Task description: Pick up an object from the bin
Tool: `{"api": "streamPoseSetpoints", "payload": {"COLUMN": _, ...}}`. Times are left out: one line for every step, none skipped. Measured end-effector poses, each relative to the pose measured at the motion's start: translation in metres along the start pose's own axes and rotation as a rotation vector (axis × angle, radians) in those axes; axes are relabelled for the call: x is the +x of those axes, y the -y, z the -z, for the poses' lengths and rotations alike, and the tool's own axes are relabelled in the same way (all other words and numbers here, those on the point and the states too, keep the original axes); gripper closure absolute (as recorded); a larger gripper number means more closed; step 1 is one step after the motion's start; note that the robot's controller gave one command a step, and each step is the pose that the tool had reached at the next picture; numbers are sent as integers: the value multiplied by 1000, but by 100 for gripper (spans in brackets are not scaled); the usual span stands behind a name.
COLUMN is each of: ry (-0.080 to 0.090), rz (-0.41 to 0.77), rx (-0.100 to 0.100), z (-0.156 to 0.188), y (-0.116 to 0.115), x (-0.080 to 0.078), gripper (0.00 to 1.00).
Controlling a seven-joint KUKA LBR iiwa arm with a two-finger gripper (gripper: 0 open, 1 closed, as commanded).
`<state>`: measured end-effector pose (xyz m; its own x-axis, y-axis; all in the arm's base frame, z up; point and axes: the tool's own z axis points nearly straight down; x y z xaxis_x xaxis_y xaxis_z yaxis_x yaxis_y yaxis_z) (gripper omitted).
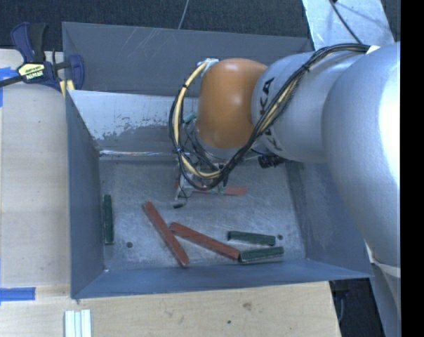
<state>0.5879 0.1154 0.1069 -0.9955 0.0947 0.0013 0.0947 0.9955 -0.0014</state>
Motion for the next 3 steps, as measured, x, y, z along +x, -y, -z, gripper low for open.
{"api": "streamPoseSetpoints", "payload": {"ry": 8, "rz": 62, "rx": -4, "z": 14, "y": 28, "x": -15, "gripper": 100}}
{"api": "streamPoseSetpoints", "payload": {"ry": 6, "rz": 35, "rx": 1, "z": 23, "y": 42, "x": -19, "gripper": 100}}
{"api": "streamPoseSetpoints", "payload": {"ry": 4, "rz": 67, "rx": -2, "z": 44, "y": 24, "x": -37, "gripper": 100}}
